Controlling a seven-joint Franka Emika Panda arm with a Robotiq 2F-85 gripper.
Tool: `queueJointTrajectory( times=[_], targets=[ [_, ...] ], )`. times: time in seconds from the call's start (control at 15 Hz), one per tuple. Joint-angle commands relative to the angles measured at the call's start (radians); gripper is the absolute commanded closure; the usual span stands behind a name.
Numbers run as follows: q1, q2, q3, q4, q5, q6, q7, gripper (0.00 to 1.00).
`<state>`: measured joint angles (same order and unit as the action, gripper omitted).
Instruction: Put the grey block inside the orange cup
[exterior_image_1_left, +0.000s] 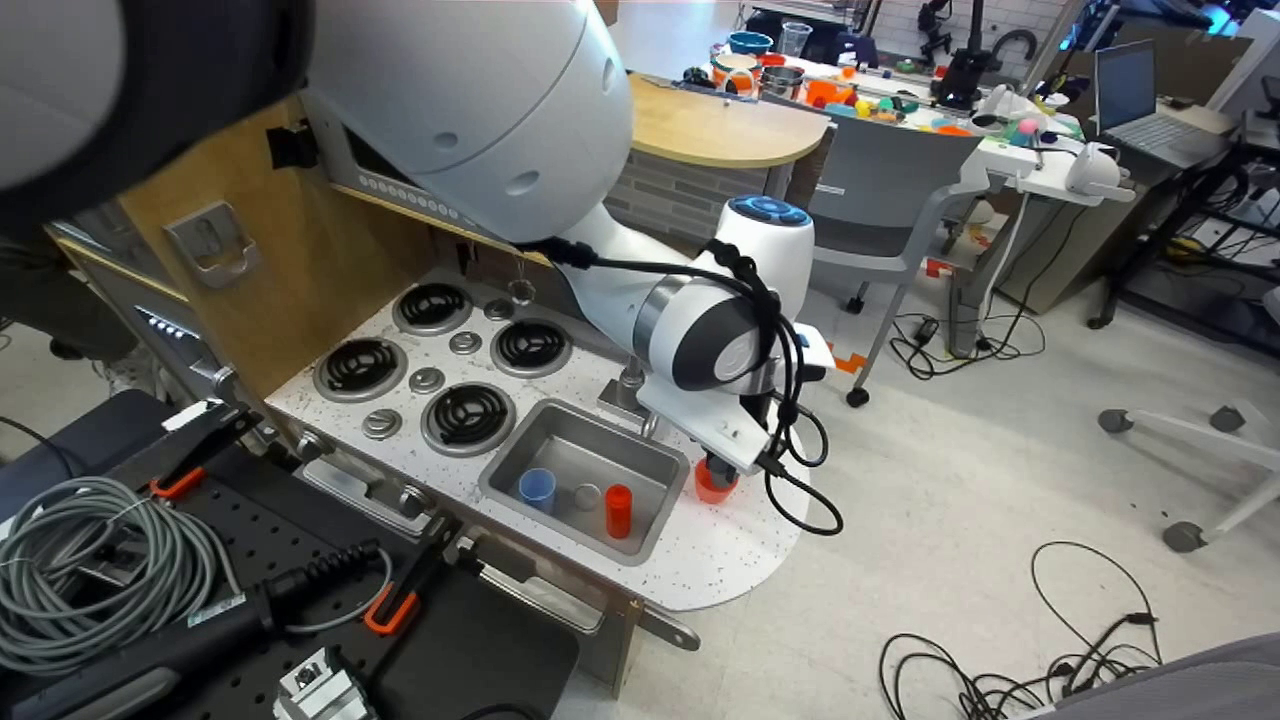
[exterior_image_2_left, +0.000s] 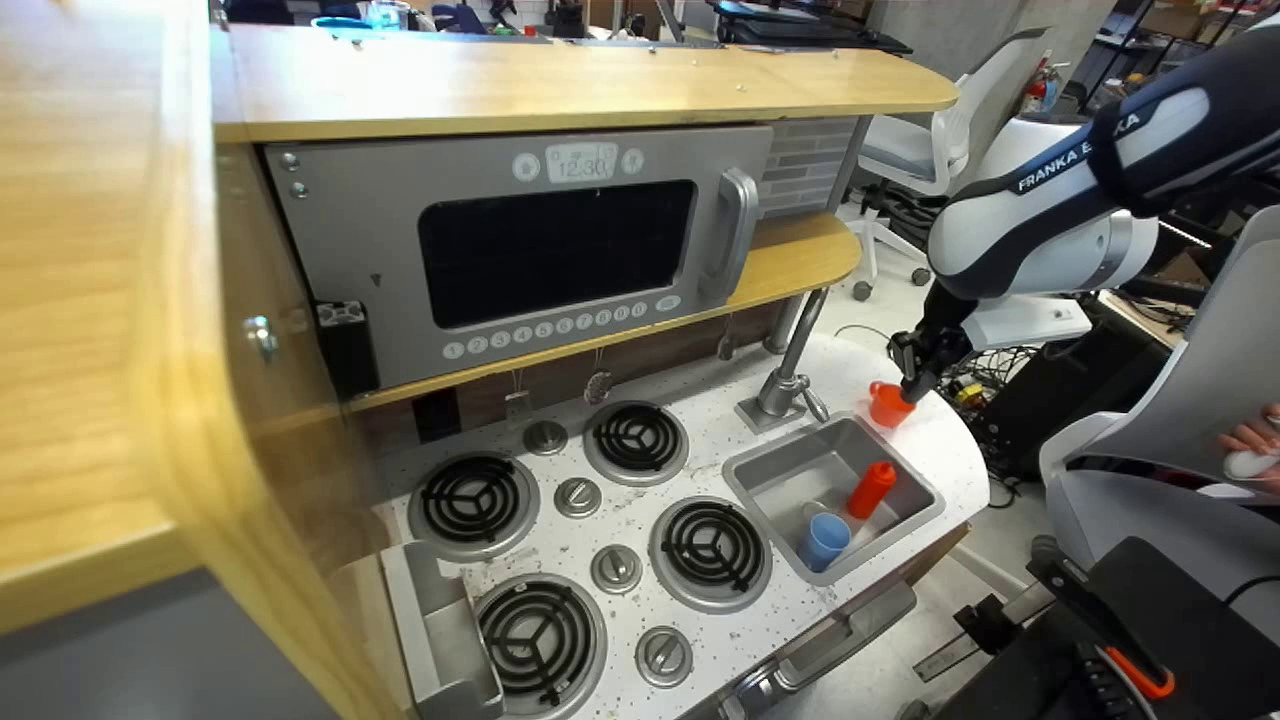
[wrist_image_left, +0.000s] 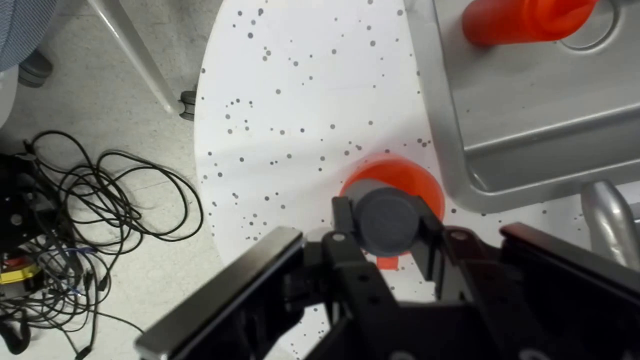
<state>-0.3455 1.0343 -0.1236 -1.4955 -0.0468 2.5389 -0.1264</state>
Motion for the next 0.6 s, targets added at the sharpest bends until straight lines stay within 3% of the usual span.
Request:
queueJointTrajectory(
  times=[0.0,0.53],
  targets=[
    [-0.005,0.055,-0.007,0.082,0.02,-0.025,0.012,0.92],
    [0.0,0.115,-0.003,0.137,0.018,-0.036,0.023,0.92]
  ],
)
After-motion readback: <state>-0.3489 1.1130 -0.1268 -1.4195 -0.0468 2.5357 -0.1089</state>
